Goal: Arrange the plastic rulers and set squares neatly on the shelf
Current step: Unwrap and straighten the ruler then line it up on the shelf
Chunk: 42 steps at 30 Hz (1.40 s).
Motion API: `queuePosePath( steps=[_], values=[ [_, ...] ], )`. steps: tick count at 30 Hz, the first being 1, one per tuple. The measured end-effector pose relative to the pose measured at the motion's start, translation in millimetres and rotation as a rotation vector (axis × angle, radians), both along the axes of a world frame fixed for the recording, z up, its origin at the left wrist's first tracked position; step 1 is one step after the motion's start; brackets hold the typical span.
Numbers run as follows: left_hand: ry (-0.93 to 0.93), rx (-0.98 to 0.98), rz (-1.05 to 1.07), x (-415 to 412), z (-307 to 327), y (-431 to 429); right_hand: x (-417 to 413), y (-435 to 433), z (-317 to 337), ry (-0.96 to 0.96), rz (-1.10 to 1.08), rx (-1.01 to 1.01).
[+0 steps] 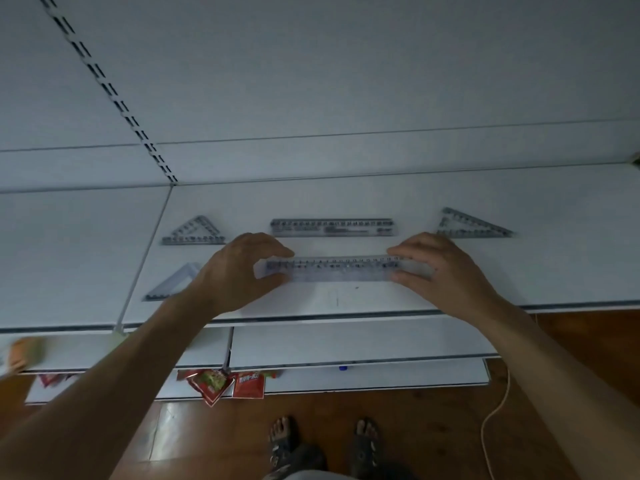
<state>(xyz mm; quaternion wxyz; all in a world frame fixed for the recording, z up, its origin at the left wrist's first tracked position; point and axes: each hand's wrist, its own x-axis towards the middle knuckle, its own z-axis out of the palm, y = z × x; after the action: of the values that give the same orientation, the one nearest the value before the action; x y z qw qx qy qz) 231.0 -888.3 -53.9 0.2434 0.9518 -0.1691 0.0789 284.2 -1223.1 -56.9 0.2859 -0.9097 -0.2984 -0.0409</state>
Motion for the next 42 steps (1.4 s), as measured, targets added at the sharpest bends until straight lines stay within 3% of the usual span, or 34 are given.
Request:
queuePosePath(
  steps=[30, 42],
  values=[
    [0.179, -0.025, -0.049, 9.1, -11.2, 15.5, 4.3, 6.6, -3.6, 0.111, 0.079, -0.025],
    [0.124, -0.069, 0.035, -3.6, -6.7, 11.2, 2.5, 4.3, 8.5, 0.134, 0.081, -0.029]
  ],
)
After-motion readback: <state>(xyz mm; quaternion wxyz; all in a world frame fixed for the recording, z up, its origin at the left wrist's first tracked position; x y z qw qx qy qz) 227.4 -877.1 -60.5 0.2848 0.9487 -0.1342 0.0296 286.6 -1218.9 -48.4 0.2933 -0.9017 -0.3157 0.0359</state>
